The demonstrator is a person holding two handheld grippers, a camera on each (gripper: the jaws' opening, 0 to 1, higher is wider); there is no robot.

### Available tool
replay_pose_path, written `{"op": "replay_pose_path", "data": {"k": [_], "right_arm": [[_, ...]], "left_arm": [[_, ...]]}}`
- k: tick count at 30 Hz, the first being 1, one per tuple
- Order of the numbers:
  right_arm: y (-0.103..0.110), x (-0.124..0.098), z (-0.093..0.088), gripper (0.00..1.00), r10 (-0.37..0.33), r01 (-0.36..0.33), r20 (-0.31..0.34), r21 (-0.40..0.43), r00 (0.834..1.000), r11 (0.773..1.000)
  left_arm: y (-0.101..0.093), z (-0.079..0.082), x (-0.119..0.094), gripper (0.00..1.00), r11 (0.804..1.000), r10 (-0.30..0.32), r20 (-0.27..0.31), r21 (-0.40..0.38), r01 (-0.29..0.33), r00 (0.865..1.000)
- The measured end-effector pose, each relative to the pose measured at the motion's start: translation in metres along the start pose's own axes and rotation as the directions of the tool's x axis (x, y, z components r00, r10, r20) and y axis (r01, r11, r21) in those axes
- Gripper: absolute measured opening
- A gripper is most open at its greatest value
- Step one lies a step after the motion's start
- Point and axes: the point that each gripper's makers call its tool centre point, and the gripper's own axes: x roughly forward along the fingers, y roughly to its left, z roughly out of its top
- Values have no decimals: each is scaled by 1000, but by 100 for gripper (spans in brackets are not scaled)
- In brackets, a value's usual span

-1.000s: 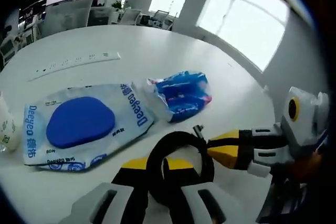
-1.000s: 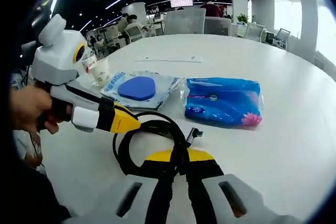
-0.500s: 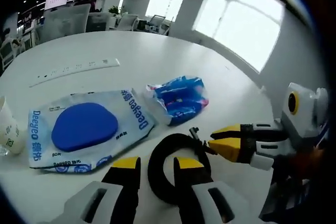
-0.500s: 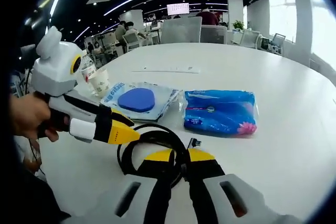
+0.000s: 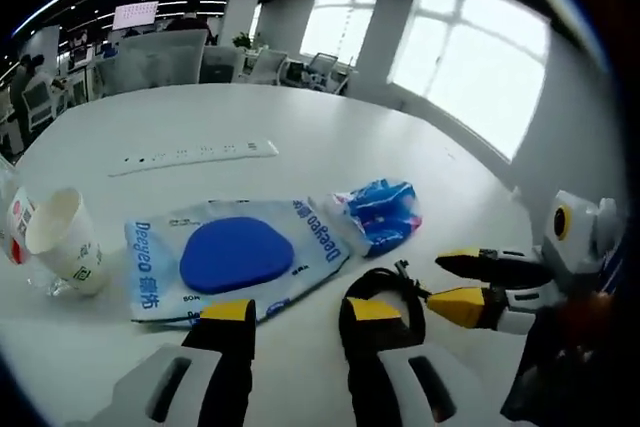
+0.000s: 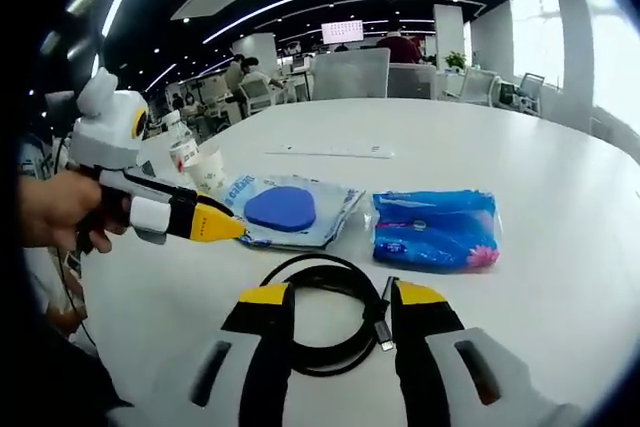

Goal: Arrange the tabletop items into an orderly group along one side of the table until the central work area is clear of visible clutter.

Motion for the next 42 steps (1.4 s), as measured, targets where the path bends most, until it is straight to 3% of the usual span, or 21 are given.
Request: {"op": "replay_pose_path", "data": {"k": [7, 12, 24, 28, 33, 35, 42], "right_arm": [[11, -6, 10, 50, 25, -25, 32, -12, 999, 1000], [17, -11, 18, 57, 45, -43, 53, -43, 998, 998], [15, -26, 26, 70, 48, -42, 68, -99, 996, 994], [16, -33, 27, 75, 47, -40, 69, -91, 997, 995], [13, -43, 27, 80, 48, -40, 73, -100, 996, 994], [12, -47, 26, 82, 50, -43, 75, -95, 996, 995], [9, -59, 24, 89, 64, -56, 78, -96, 995, 994]], "left_arm": [[32, 16, -21, 39, 999, 40, 40, 18, -41, 998], [65, 24, -38, 40, 995, 81, 58, 49, -84, 995], [113, 47, -61, 42, 988, 124, 74, 86, -131, 990], [124, 46, -60, 42, 986, 113, 33, 116, -116, 993], [123, 42, -60, 41, 985, 102, -10, 139, -100, 995], [139, 45, -51, 41, 985, 104, -15, 139, -101, 994], [149, 39, -46, 35, 983, 99, -66, 159, -88, 993]]}}
